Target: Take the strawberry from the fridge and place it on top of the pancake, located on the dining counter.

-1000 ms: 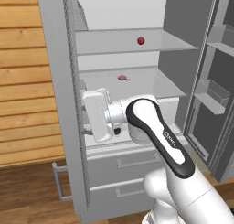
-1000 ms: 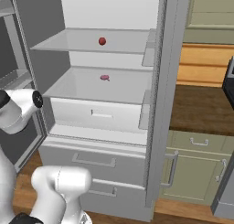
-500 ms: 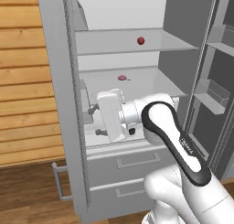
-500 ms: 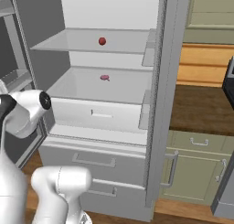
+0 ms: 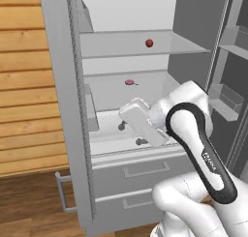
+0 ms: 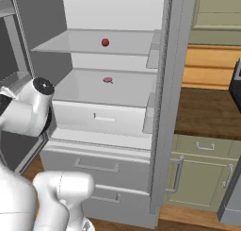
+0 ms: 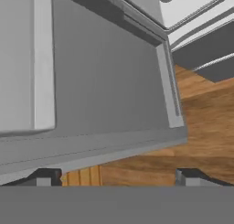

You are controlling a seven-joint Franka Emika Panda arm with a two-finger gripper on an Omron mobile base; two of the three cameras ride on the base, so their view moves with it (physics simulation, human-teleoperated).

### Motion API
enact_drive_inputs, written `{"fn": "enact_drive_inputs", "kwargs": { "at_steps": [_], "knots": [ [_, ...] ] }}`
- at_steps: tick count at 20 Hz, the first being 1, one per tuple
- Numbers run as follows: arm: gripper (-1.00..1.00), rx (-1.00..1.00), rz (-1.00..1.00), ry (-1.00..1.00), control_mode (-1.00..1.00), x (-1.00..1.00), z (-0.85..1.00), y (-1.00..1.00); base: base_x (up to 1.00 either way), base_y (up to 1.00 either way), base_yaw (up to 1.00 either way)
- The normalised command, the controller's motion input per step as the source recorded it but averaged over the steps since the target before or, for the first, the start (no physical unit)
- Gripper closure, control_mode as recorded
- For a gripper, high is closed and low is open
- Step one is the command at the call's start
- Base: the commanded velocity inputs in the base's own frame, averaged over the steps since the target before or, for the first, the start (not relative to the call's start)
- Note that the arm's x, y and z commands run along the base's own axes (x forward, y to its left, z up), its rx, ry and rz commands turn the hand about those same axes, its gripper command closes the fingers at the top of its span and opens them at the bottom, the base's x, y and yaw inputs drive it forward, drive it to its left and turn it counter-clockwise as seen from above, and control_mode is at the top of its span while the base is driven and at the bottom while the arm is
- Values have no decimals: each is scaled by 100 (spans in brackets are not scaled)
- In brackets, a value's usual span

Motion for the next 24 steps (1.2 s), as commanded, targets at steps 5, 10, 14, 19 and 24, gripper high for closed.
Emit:
{"fn": "enact_drive_inputs", "kwargs": {
  "at_steps": [5,10,14,19,24],
  "knots": [
    [-100,-88,0,3,-100,0,-16,-98,0,0,0],
    [-100,-48,-5,28,-100,2,-66,-73,0,0,0],
    [-100,-11,-1,-12,-100,-17,-41,-49,0,0,0],
    [-100,-4,16,-41,-100,-18,-2,-82,0,0,0],
    [-100,0,20,-6,-100,-32,0,-27,0,0,0]
  ]
}}
